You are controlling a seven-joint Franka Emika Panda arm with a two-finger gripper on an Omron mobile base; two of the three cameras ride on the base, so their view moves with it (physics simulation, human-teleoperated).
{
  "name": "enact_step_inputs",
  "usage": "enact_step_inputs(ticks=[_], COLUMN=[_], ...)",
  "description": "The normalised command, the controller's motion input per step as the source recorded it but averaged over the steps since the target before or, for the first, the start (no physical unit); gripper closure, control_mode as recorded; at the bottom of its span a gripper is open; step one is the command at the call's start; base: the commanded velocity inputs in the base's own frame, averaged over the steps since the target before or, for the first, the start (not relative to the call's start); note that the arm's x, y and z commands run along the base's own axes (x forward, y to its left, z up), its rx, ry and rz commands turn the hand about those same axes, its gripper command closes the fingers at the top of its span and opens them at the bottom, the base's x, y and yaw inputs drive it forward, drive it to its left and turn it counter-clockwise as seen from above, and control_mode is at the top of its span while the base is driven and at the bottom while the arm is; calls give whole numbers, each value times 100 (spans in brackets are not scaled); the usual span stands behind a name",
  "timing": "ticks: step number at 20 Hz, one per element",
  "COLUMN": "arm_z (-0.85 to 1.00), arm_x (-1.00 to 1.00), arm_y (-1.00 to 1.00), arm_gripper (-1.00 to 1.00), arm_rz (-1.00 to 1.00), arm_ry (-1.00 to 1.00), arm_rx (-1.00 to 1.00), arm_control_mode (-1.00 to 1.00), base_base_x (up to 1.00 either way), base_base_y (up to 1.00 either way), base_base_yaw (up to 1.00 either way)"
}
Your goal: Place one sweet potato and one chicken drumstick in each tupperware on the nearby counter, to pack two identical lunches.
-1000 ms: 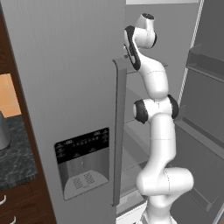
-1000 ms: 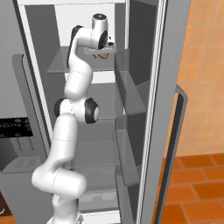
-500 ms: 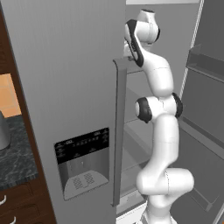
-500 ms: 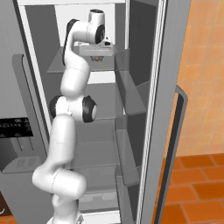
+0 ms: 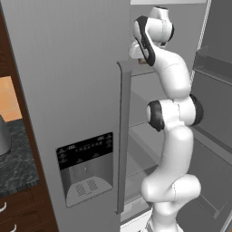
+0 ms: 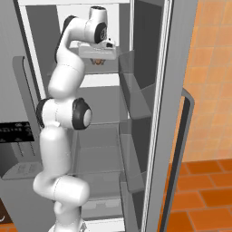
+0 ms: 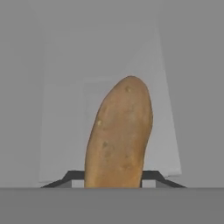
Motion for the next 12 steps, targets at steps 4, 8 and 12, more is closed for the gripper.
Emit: enact_step_inputs(ticks=[4, 8, 12], arm_z=[-100, -26, 75], arm_x=[-42, -87, -100], arm_y=[1, 0, 0], arm_gripper=[100, 100, 100], arm_rz=[-7, -3, 0], arm_ry=[-48, -35, 1], arm_rx=[0, 0, 0], arm_control_mode=[-100, -100, -100], base_base_x=[0, 0, 0], base_base_y=[0, 0, 0], base_base_yaw=[0, 0, 0])
